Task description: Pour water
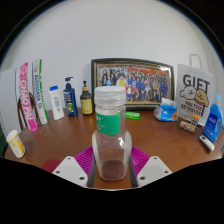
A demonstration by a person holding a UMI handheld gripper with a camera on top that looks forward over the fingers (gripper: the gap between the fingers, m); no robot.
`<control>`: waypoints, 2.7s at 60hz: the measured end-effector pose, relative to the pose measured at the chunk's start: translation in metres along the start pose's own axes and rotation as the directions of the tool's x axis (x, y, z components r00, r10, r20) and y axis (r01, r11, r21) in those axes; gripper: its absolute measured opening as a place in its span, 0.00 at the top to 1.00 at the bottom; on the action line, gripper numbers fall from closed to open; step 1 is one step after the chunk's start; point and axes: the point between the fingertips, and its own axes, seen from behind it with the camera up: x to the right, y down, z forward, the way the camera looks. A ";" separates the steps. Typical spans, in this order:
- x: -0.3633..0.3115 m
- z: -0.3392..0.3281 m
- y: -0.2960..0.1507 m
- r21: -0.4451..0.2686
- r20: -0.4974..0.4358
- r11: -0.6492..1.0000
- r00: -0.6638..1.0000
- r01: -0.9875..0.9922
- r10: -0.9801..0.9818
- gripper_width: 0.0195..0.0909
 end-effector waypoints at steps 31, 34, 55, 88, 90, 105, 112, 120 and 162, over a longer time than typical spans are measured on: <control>-0.026 -0.050 -0.106 -0.010 -0.242 0.919 0.891 0.393 -0.384 0.68; -0.042 -0.061 -0.124 -0.021 -0.276 0.871 0.835 0.490 -0.477 0.69; -0.188 -0.079 -0.137 -0.259 -0.322 0.260 0.171 0.930 -0.931 0.68; -0.257 -0.055 -0.087 -0.331 -0.184 -0.298 -0.371 0.895 -0.910 0.68; -0.258 -0.056 -0.089 -0.315 -0.192 -0.264 -0.334 0.912 -0.923 0.68; -0.259 -0.076 -0.118 -0.070 -0.191 0.380 0.361 0.922 -0.913 0.68; -0.238 -0.087 -0.136 0.033 -0.133 0.691 0.689 0.722 -0.713 0.68; -0.203 -0.083 -0.122 0.046 -0.030 0.901 0.902 0.432 -0.431 0.68; -0.178 -0.026 0.012 -0.010 0.110 0.999 0.993 0.045 -0.044 0.58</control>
